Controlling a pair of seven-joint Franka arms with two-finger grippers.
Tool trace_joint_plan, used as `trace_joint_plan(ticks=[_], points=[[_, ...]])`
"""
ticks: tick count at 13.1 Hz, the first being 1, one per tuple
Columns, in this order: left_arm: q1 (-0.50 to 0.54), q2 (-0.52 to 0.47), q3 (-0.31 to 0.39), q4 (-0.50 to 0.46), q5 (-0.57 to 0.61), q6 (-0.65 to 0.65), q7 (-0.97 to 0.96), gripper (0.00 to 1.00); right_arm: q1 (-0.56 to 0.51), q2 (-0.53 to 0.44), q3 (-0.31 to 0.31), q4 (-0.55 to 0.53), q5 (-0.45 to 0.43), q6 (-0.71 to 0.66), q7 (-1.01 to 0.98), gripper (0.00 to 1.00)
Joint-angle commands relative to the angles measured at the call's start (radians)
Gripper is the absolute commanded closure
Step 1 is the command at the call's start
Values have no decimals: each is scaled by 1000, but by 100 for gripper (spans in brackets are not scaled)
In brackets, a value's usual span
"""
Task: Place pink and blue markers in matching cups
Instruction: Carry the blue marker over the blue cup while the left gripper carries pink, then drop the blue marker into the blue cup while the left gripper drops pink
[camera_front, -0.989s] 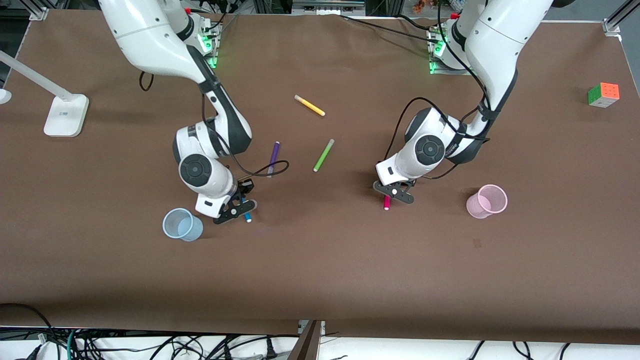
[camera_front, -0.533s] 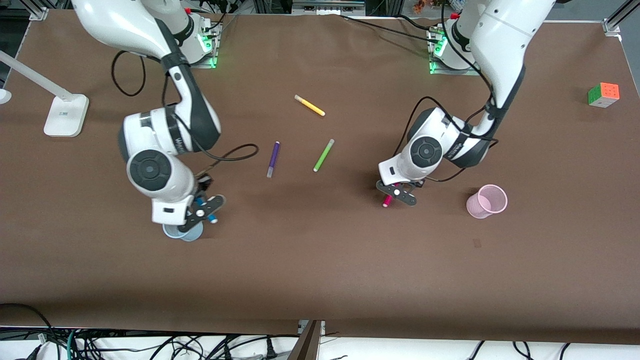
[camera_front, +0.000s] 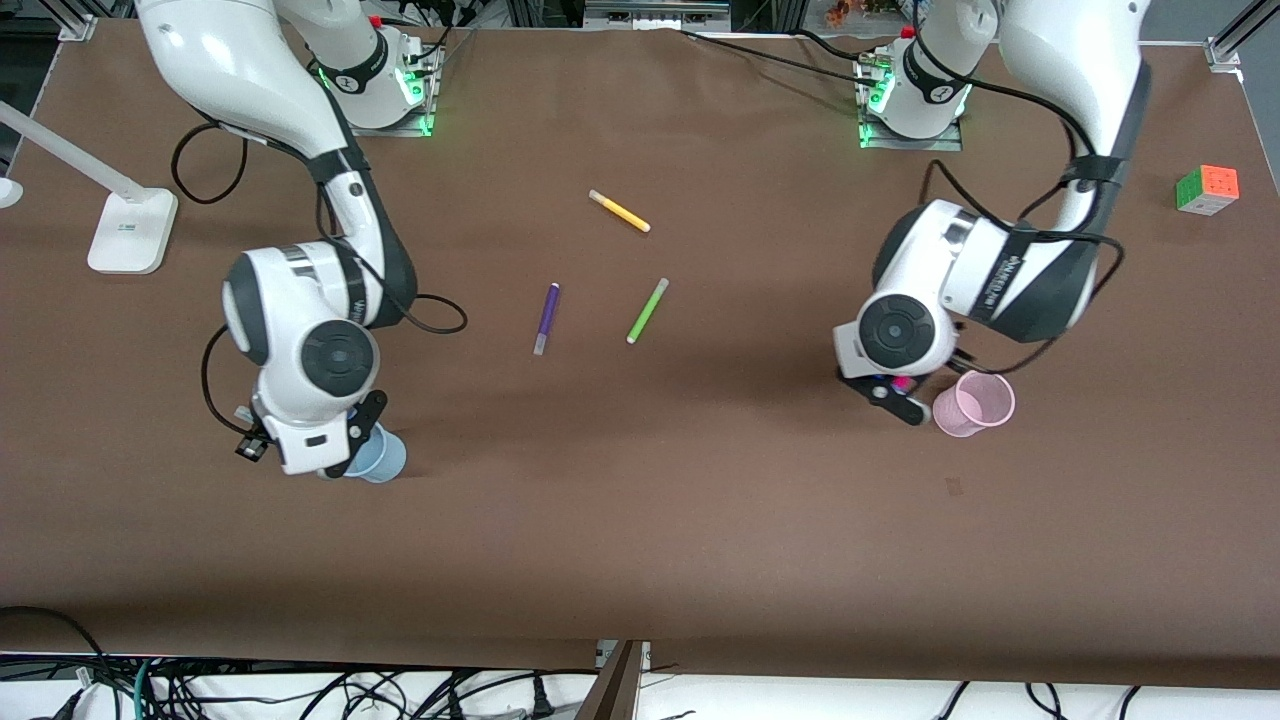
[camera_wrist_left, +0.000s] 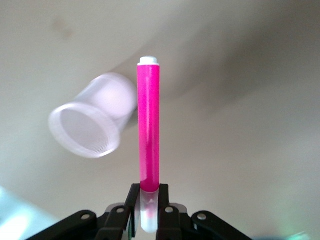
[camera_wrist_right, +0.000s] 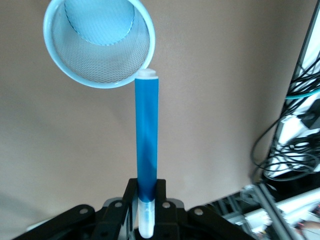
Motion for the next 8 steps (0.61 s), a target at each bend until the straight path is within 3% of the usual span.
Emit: trace_joint_plan(ticks=[1,4,8], points=[[4,21,-1,45,185,-127,169,100,38,56,-3,23,-74,-15,-18,100],[16,56,33,41,322,-148,313,100,78,101,-4,19,-109,-12,-14,100],[41,134,42,38,344,-98,309,100,94,118,-3,10,-144,-11,-14,100]])
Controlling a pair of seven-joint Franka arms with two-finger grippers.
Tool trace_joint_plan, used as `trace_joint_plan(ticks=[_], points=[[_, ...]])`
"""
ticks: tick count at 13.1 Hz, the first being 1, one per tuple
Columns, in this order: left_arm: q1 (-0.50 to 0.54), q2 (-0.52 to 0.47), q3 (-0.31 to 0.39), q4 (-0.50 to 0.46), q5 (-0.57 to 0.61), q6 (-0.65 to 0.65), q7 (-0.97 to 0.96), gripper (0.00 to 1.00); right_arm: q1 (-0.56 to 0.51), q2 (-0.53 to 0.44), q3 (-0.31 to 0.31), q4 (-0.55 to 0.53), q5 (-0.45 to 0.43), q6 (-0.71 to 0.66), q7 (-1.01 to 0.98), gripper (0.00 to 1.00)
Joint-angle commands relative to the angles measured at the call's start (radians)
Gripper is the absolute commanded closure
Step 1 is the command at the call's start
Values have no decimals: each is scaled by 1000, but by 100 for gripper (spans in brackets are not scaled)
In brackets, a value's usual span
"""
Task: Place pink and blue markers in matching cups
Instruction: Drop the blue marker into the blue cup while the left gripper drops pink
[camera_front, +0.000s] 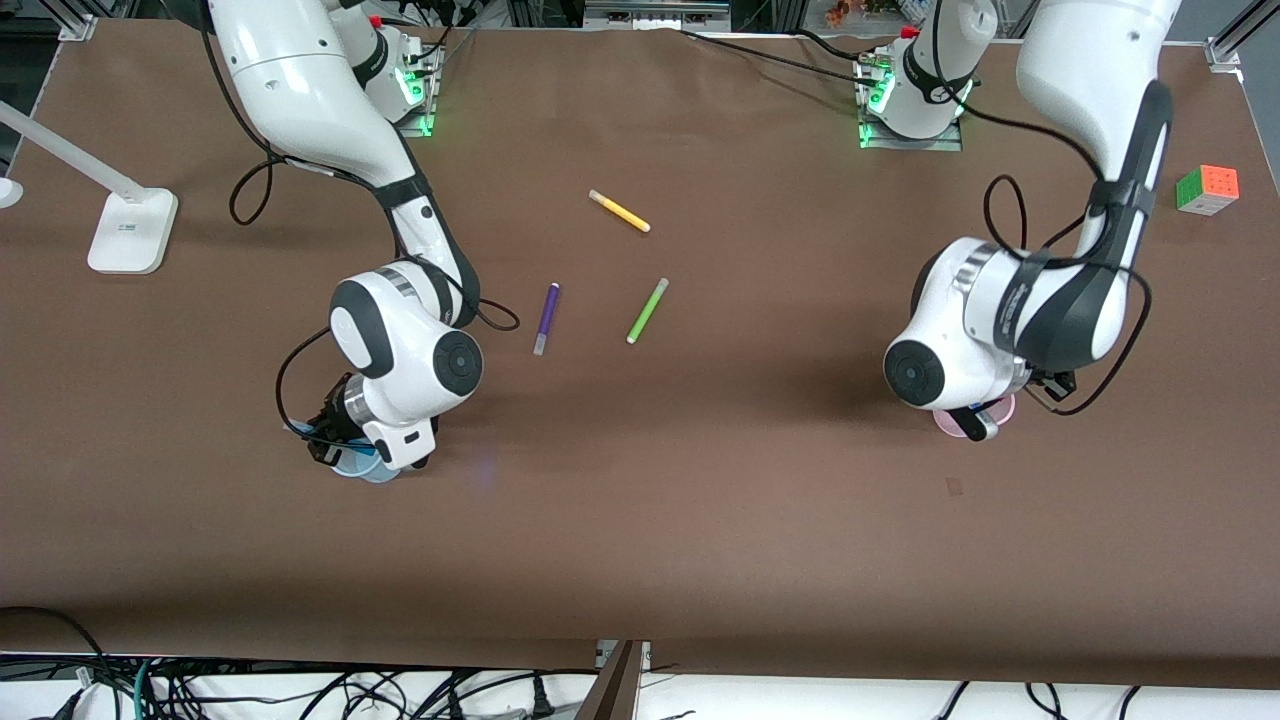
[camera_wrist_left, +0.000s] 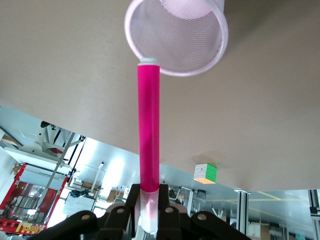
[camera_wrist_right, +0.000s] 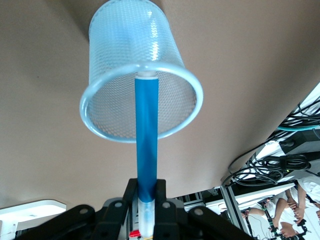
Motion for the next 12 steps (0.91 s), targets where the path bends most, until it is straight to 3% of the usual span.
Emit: trace_joint_plan(ticks=[1,2,3,4,5,7,9,12], points=[[12,48,-3,21,13,12,25,100,9,5,-4,6,-20,-5,-7,74],[12,52,-5,19,13,13,25,100,8,4,-4,8,-18,-4,5,1],[12,60,-5,24,13,13,23,84,8,3,-4,12,-15,-4,7,0],[9,61,-5,27,12,13,13,7,8,-1,-6,18,-12,-5,10,0],[2,61,-5,30,12,13,-1,0,8,-6,-6,32,-4,-5,28,0],[2,54,-9,39,10,13,-26,0,6,-13,-4,86,52,-16,125,0],[3,40,-13,80,-35,12,-26,0,-5,-36,-18,138,201,-16,229,0],[23,-26,-2,163,-238,5,-26,0,-84,-117,-21,166,481,-20,422,0]])
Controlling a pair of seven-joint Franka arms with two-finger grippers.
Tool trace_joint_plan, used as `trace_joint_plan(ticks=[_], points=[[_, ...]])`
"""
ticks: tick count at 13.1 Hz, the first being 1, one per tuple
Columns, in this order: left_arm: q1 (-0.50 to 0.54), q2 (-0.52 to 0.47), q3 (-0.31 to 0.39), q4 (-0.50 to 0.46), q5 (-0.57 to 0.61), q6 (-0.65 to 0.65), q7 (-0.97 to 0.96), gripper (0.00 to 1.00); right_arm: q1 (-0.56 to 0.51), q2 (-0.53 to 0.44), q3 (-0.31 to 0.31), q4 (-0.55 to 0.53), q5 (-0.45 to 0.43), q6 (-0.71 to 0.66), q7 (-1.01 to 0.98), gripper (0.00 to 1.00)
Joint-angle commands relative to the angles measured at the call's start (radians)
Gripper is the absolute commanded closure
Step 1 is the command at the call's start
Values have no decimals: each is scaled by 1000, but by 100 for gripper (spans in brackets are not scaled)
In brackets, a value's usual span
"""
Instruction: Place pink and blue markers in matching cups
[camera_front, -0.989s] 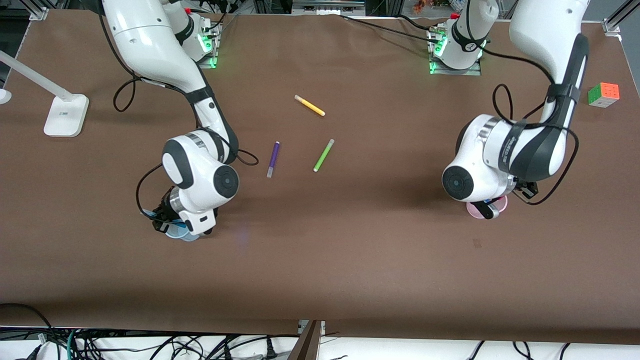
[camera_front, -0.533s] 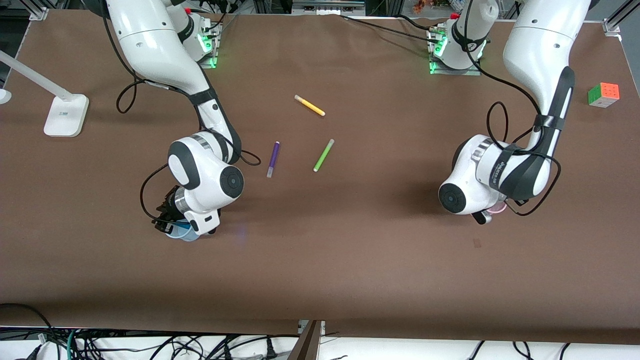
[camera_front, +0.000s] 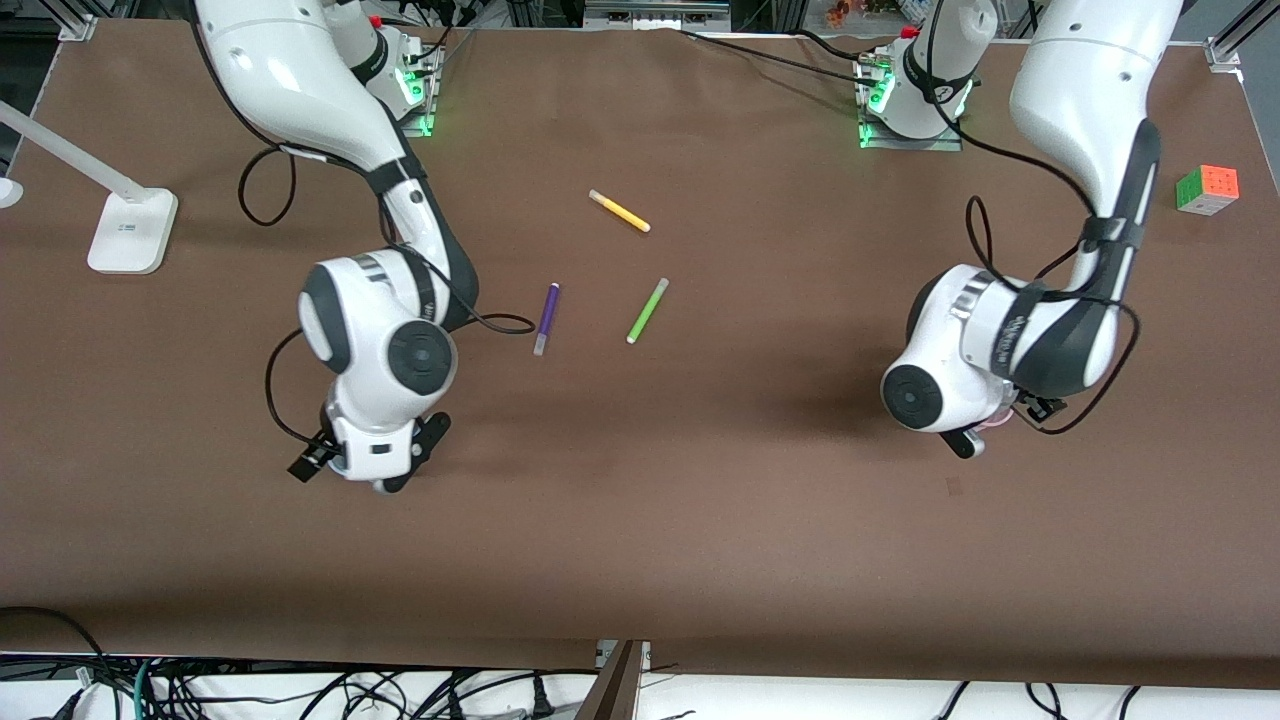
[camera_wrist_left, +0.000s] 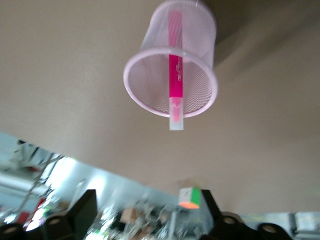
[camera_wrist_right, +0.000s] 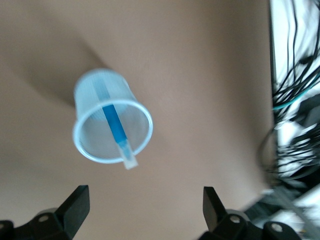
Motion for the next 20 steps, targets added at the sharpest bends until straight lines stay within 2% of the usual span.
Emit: trace_joint_plan(ticks=[1,3,6,9,11,13,14,16,18,20], points=[[30,-75,5,79,-151,-15,-3,0,-100,-100,12,6,231,-30,156,0],[73,-103,3,151,-297,-15,-49,0,-163,-145,12,6,355,-106,185,0],[161,-164,2,232,-527,-15,-53,0,-218,-214,11,6,393,-197,216,0],[176,-221,-1,268,-550,-39,-58,0,-266,-288,14,3,457,-278,319,0],[160,-322,40,202,-579,33,-130,0,-293,-355,29,-43,474,-283,360,0],[115,-478,125,-9,-670,176,-327,0,-347,-468,110,-156,470,-270,360,0],[110,-537,149,-93,-693,239,-416,0,-371,-510,129,-207,462,-251,351,0],[113,-608,150,-212,-692,285,-431,0,-401,-594,132,-273,462,-248,354,0],[117,-625,137,-231,-682,246,-431,0,-402,-653,140,-322,457,-251,354,0],[117,-620,137,-224,-681,246,-431,0,-404,-648,138,-316,453,-262,353,0]])
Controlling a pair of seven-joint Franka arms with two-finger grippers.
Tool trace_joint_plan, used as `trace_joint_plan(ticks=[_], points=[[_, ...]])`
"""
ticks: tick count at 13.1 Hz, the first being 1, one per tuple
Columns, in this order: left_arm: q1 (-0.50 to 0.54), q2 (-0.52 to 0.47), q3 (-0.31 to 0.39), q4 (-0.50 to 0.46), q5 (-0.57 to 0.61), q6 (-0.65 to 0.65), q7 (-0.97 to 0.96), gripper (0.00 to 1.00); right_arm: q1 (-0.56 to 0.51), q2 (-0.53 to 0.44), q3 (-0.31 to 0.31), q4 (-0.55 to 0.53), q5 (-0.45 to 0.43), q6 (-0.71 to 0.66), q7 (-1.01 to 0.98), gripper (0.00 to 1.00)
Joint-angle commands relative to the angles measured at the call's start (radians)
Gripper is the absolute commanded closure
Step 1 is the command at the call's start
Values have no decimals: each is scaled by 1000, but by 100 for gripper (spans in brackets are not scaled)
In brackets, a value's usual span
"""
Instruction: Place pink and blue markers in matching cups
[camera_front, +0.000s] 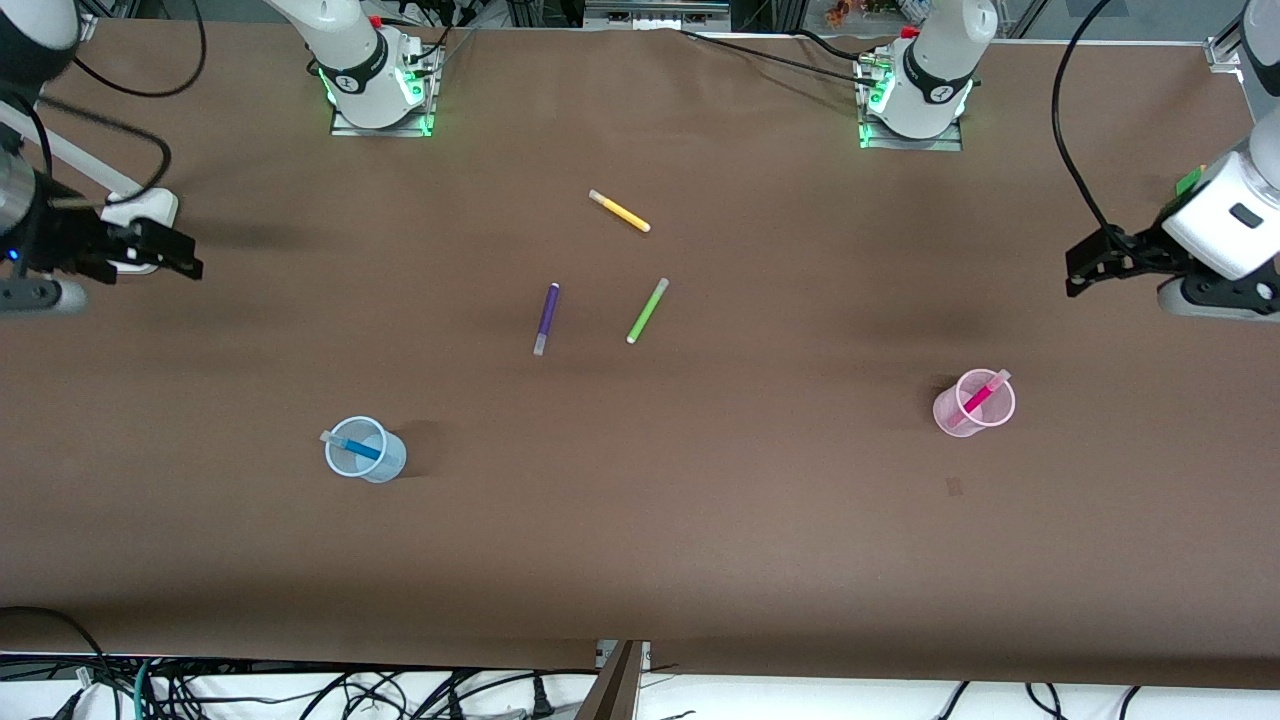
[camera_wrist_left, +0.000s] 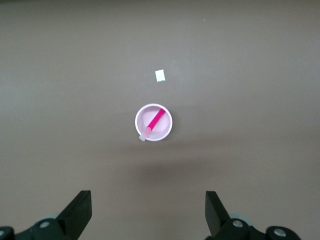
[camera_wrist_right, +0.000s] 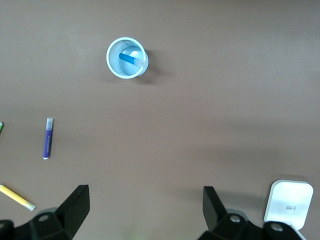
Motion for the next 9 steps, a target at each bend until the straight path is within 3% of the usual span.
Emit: trace_joint_plan(ticks=[1,9], points=[[-5,-24,3,-35,-13,16,-12,0,-16,-26,20,-46,-15,2,8,0],[-4,-19,3,-23,-19,8,57,0,-20,2,17,3,-23,-19,8,0]])
